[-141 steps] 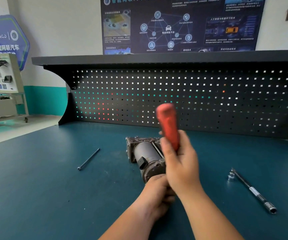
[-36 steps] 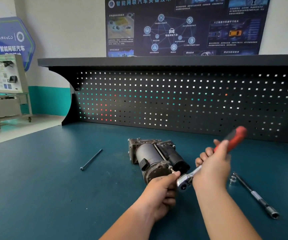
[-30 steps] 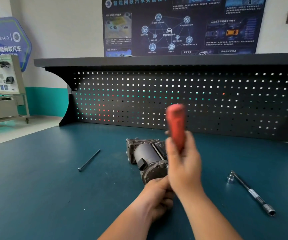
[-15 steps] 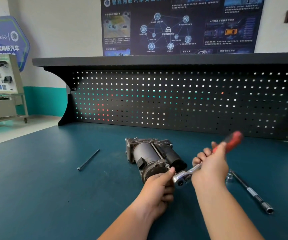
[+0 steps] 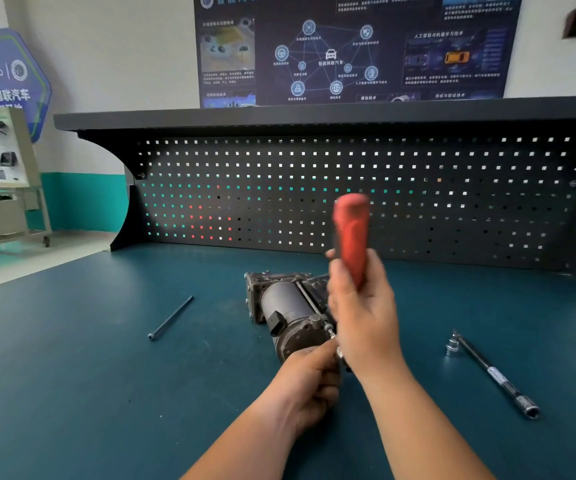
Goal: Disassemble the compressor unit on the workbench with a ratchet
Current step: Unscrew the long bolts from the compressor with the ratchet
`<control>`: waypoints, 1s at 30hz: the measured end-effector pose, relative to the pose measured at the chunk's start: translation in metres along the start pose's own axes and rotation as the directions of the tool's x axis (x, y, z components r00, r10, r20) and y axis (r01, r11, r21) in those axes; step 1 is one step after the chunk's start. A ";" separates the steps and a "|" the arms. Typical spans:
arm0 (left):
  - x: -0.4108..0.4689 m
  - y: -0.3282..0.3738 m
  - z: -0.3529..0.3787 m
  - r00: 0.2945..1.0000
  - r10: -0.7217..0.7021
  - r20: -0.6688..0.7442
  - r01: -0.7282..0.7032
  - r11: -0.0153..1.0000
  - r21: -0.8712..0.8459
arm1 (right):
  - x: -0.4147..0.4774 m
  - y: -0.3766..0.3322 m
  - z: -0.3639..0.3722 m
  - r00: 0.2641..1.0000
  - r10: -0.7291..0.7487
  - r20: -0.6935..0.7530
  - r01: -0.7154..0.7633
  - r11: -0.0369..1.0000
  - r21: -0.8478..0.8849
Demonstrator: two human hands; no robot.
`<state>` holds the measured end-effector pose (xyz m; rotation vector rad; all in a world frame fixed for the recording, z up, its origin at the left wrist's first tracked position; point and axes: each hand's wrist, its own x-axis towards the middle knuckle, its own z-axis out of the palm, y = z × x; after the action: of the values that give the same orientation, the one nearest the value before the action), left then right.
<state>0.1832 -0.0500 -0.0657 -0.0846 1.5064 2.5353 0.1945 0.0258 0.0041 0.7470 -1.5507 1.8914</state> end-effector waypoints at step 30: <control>0.004 -0.003 -0.004 0.999 -0.039 0.014 0.038 0.998 0.042 | -0.001 -0.002 0.002 0.993 -0.093 -0.080 0.075 0.977 -0.200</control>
<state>0.1796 -0.0518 -0.0709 -0.0879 1.5361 2.4683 0.1968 0.0245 0.0046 0.6226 -1.5965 1.6589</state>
